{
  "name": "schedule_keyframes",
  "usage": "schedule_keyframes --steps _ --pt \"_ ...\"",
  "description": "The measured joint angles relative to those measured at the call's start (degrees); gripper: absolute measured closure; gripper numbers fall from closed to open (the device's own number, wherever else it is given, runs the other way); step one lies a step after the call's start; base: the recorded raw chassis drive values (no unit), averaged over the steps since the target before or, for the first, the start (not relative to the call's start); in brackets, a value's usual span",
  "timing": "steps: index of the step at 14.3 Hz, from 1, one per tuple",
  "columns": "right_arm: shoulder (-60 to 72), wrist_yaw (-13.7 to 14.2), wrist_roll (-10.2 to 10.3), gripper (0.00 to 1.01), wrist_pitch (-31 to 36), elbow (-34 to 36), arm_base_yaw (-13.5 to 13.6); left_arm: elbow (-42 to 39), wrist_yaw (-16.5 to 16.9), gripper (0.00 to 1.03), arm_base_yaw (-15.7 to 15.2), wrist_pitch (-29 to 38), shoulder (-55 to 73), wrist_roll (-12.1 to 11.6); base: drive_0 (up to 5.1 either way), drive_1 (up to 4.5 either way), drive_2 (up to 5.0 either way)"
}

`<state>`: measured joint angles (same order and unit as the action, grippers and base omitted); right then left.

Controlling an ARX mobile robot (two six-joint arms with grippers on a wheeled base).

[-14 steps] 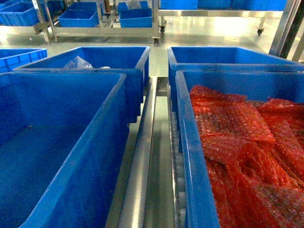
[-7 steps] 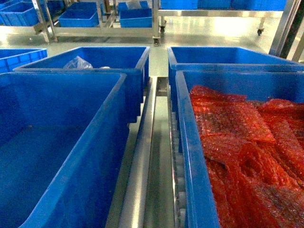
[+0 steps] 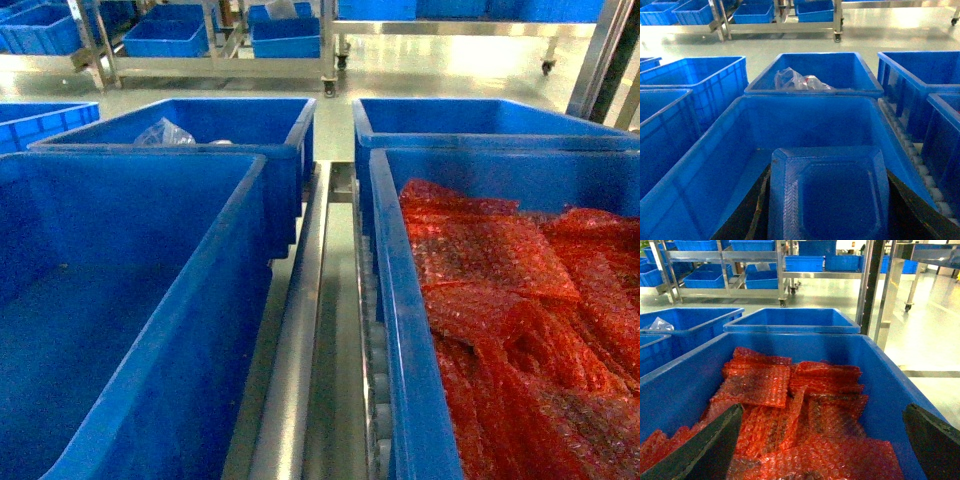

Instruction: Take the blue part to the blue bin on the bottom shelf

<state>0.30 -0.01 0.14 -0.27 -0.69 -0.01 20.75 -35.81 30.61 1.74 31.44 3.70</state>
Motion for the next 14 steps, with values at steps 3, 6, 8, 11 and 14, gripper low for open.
schedule_keyframes --steps 3,6,8,11,14 --pt "0.0 0.0 0.0 0.03 0.0 0.0 0.0 1.9 -11.5 0.60 -1.3 -3.7 5.1 2.8 0.0 0.00 0.0" --pt "0.0 0.0 0.0 0.03 0.0 0.0 0.0 7.1 -3.8 0.60 -9.3 8.7 18.7 3.1 0.0 0.00 0.0" --pt "0.0 0.0 0.0 0.03 0.0 0.0 0.0 8.5 1.9 0.35 -10.5 7.7 23.7 5.4 0.0 0.00 0.0" --pt "0.0 0.0 0.0 0.03 0.0 0.0 0.0 8.5 1.9 0.04 -10.4 8.1 22.9 6.1 0.0 0.00 0.0" --pt "0.0 0.0 0.0 0.03 0.0 0.0 0.0 4.7 10.7 0.16 -13.1 20.5 21.9 3.1 0.0 0.00 0.0"
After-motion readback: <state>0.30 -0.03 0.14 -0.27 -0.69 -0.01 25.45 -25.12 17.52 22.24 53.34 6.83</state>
